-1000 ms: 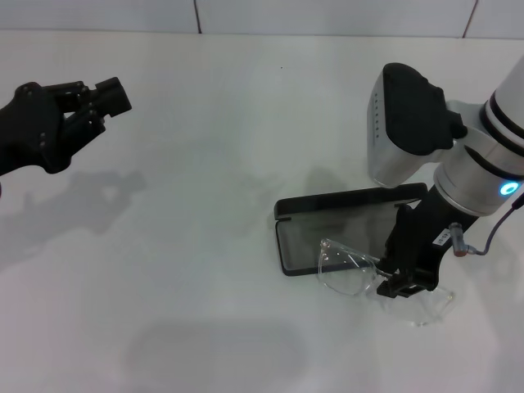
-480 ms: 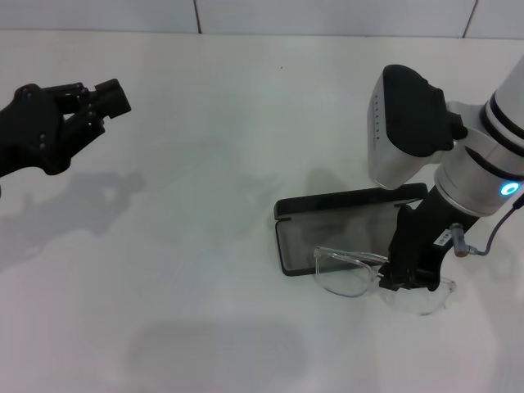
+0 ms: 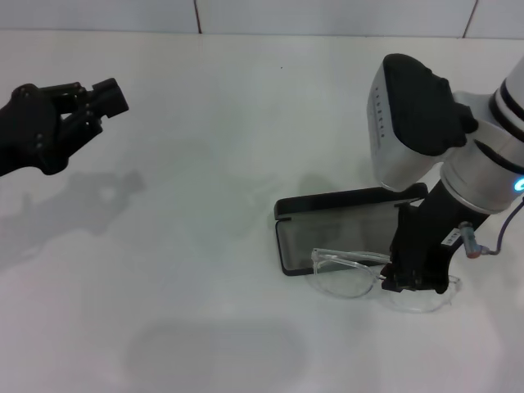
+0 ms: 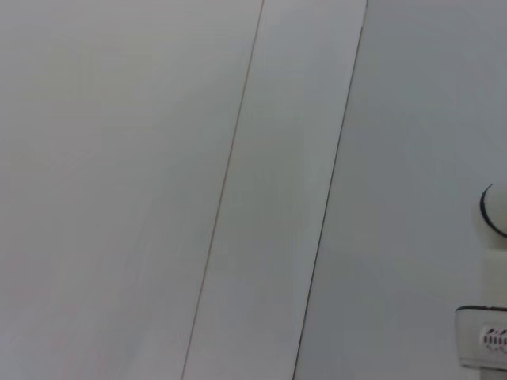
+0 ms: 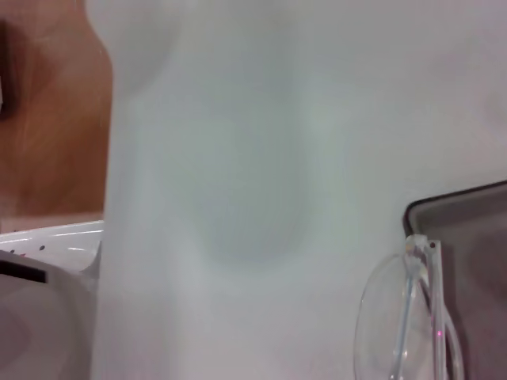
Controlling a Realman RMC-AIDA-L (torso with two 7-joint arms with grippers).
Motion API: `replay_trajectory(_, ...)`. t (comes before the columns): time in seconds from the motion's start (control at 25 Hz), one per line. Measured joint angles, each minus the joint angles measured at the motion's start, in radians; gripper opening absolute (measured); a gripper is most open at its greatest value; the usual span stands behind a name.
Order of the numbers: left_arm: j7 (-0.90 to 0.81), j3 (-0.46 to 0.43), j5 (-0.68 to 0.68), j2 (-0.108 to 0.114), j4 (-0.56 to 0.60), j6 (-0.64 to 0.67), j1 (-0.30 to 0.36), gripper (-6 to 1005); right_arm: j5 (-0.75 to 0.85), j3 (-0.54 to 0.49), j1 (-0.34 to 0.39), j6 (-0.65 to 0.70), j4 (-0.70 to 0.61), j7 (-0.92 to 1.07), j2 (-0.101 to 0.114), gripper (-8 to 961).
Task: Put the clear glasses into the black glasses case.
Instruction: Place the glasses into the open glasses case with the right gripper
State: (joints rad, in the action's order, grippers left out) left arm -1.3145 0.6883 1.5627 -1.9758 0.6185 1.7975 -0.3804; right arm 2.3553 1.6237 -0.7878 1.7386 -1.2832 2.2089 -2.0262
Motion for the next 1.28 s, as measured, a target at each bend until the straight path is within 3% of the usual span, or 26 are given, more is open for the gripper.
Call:
replay_trajectory(0.24,0.008,-0.001,-0.008,0.0,0.002,0.006,0.0,115,0.032,0.001,0.012,0.046,-0.099,0.002,0.003,50)
replay_trajectory(0.64,0.021,-0.001,-0.007,-0.006,0.0,0.007,0.009,115,0.114,0.05,-0.02,0.035,-0.134,-0.028,0.002,52)
replay_trajectory(1.28,0.016,-0.001,-0.004,-0.007,0.0,0.006,0.028,115,0.11,0.094,-0.026,-0.079,-0.1,-0.171,-0.001,60)
